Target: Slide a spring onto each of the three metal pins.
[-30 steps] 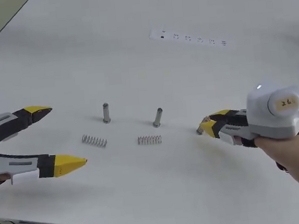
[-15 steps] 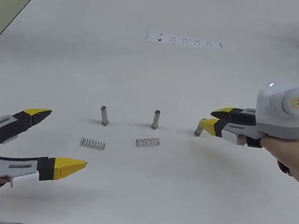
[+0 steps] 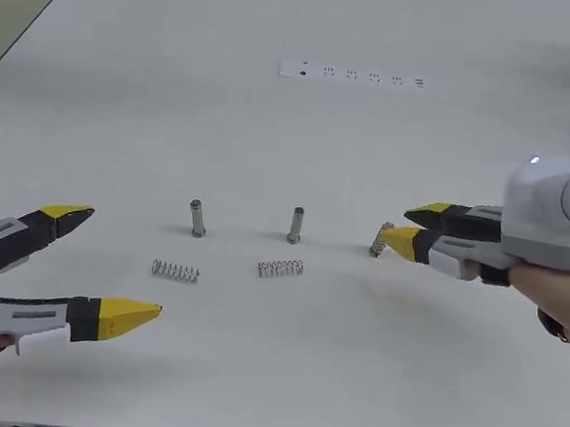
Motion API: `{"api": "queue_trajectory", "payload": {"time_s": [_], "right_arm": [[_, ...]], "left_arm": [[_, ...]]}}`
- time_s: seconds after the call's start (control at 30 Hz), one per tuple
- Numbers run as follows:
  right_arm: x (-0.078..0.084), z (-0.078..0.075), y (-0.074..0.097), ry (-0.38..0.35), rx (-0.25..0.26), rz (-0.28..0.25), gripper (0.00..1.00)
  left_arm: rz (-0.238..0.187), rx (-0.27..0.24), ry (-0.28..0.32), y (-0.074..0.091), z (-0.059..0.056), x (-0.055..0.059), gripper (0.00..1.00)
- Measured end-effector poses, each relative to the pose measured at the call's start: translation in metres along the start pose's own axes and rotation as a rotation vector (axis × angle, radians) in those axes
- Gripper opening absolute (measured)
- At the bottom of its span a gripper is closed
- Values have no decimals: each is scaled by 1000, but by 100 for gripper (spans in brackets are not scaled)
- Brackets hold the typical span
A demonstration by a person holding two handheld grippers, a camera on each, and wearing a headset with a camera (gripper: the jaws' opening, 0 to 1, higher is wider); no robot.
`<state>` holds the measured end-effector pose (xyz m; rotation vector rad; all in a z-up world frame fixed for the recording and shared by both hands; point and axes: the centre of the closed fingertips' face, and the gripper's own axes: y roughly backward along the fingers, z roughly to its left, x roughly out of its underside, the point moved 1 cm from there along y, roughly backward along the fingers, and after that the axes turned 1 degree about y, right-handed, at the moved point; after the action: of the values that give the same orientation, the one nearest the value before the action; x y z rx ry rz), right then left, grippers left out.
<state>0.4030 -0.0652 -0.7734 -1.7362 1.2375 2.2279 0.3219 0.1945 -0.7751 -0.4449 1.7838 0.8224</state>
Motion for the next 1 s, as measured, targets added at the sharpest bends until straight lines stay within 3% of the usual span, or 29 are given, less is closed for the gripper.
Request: {"api": "queue_trajectory", "payload": {"time_s": [0.23,0.53,0.63,0.67,0.9,1.0], "right_arm": [[-2,8,4,25,-25,6,29],[-3,25,3,149,-91,57,29],[-5,24,2,188,-92,75,28],[-5,23,1,238,-88,90,28],[-17,32,-4,297,-127,103,28],[-20,38,-9,335,-160,117,27]], "left_arm": [[0,3,3,-1,-1,1,91],[3,8,2,-2,-2,2,91],[0,6,1,-1,-1,1,91],[-1,6,2,-1,-1,1,91],[3,5,3,1,-4,4,91],[26,6,-12,2,-4,8,91]]}}
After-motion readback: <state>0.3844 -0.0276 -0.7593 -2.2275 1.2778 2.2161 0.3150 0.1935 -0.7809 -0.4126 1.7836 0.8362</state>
